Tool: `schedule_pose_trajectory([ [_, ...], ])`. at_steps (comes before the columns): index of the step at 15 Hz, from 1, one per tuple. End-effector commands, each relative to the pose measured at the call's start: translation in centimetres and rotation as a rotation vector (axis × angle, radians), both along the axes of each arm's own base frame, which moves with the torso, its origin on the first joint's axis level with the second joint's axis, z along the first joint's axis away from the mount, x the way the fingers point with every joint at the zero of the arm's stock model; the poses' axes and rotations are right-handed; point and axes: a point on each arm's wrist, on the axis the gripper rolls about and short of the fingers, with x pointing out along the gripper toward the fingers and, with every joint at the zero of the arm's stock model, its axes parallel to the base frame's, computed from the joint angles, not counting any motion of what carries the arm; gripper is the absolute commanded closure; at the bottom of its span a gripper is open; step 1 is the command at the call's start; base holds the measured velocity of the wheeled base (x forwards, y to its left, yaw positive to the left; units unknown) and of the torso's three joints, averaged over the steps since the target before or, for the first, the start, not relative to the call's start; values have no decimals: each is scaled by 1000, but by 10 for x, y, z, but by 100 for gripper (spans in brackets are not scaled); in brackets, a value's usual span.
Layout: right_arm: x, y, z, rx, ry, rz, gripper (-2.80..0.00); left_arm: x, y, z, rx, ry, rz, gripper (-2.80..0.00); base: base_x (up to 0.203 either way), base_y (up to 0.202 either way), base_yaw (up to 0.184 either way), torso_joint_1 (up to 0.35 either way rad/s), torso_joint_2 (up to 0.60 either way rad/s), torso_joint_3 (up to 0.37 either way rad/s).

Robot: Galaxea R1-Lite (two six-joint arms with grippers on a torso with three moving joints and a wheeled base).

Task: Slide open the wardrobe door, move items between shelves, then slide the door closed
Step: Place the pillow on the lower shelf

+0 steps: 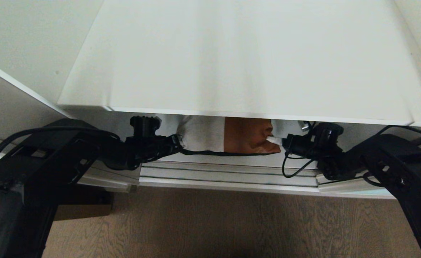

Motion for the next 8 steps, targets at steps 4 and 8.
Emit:
schedule_pose_trajectory([
  [4, 0, 0, 0, 1, -12, 5, -280, -1, -1, 4, -17, -33, -4, -280, 0, 0, 0, 0, 0, 0],
  [8, -5, 1, -4, -4, -18, 7, -280, -10, 1, 5, -27, -58, -13, -280, 0, 0, 0, 0, 0, 0],
])
